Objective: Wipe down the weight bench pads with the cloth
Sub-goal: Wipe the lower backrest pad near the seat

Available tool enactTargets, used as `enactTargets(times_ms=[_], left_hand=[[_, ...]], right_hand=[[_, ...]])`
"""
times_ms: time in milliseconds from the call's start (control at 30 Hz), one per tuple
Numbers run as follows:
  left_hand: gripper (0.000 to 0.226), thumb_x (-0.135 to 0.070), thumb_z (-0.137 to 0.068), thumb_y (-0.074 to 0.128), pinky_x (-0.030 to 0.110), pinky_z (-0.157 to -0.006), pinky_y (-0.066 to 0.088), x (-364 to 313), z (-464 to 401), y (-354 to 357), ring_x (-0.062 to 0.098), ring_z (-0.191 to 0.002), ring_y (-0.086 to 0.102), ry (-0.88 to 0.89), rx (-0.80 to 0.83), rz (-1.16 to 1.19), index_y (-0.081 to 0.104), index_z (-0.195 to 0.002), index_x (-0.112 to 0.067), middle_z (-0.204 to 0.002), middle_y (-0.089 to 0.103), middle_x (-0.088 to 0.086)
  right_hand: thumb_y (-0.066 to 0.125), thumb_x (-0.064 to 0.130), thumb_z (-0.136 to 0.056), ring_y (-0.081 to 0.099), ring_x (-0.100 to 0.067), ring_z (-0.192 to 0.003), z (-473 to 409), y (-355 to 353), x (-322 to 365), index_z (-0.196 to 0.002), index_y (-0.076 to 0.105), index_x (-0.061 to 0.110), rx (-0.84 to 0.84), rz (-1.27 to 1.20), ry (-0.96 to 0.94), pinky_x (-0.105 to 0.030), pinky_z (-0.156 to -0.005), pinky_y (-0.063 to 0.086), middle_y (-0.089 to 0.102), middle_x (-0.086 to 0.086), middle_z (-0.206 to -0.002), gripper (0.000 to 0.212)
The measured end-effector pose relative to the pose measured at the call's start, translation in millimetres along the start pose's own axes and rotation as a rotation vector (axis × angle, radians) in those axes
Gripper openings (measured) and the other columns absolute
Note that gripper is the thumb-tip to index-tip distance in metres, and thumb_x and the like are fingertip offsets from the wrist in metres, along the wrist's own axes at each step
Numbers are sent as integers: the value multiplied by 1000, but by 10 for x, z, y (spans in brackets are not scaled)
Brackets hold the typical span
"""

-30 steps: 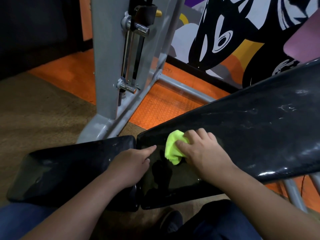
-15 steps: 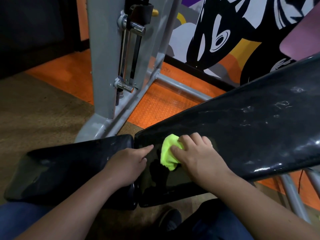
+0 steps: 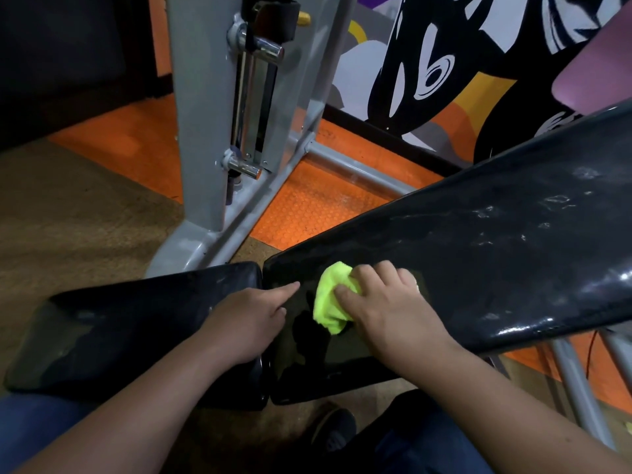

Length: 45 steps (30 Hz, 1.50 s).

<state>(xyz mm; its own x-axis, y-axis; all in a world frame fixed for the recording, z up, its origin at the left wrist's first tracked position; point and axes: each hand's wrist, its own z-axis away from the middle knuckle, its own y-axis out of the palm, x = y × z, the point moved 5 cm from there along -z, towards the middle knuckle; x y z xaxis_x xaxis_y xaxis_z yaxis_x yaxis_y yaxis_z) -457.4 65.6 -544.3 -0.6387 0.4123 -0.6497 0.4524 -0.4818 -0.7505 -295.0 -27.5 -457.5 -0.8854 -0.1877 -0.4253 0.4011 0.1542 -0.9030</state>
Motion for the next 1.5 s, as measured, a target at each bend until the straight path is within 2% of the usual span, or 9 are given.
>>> enactTargets(times_ms=[100,233,400,833,967,1100,1267,1400,1500], left_hand=[[53,-33,-103,44,35,-88,52,-12,10,22,14,-108,63,6,3,-4,32,-149,-55,-127,67,-5],[52,-34,-103,43,35,-89,51,-1,-20,15,16,-113,61,-4,3,-24,32,-150,-54,-131,65,-4],[53,-34,-102,44,36,-91,54,-24,22,41,14,-114,62,18,1,-33,32,-151,-52,-139,61,-7],[52,-34,-103,45,33,-98,48,17,32,4,14,-127,55,16,-22,-22,35,-151,-47,-145,56,-8],[51,-35,-103,46,31,-96,48,-18,72,12,14,-126,56,28,-19,-34,35,-152,-47,-145,56,-8],[51,-36,-103,46,34,-96,51,37,33,8,11,-121,57,6,-23,-8,35,-151,-49,-139,60,-10],[51,-35,-103,44,35,-96,50,26,52,27,13,-118,59,11,-4,-20,35,-152,-47,-140,60,-8],[51,-35,-103,45,34,-96,49,60,22,6,12,-122,57,-6,-9,5,35,-151,-48,-143,57,-8],[51,-37,-102,45,37,-97,51,50,49,41,13,-122,57,8,1,-17,34,-151,-48,-142,59,-8]], right_hand=[[75,23,-73,45,-29,-88,149,-8,-7,-119,61,24,-9,-15,-86,-41,-71,37,54,-8,-108,49],[82,20,-64,46,-30,-86,23,-61,-97,-114,64,23,-2,-14,59,-40,-69,36,55,-9,-104,53],[75,17,-70,52,-32,-88,333,-114,67,-121,62,20,-32,-54,-135,-43,-71,43,58,-12,-112,53],[71,14,-72,50,-35,-89,296,-123,-7,-122,62,18,-71,-56,22,-44,-72,39,58,-14,-110,51],[70,17,-74,52,-34,-90,477,-151,79,-124,60,18,-69,-57,-106,-45,-72,43,58,-14,-115,51],[76,13,-70,52,-36,-89,333,-181,-97,-121,62,18,-77,-53,57,-45,-71,41,57,-14,-109,53],[68,17,-72,53,-35,-89,566,-178,76,-123,60,19,-42,-43,-127,-45,-72,45,59,-14,-113,52],[78,15,-65,54,-37,-91,475,-179,-53,-123,62,17,-56,-48,17,-45,-73,43,59,-15,-113,60],[63,19,-78,53,-35,-89,584,-146,148,-124,61,18,-72,-46,-89,-45,-73,43,58,-14,-115,46]])
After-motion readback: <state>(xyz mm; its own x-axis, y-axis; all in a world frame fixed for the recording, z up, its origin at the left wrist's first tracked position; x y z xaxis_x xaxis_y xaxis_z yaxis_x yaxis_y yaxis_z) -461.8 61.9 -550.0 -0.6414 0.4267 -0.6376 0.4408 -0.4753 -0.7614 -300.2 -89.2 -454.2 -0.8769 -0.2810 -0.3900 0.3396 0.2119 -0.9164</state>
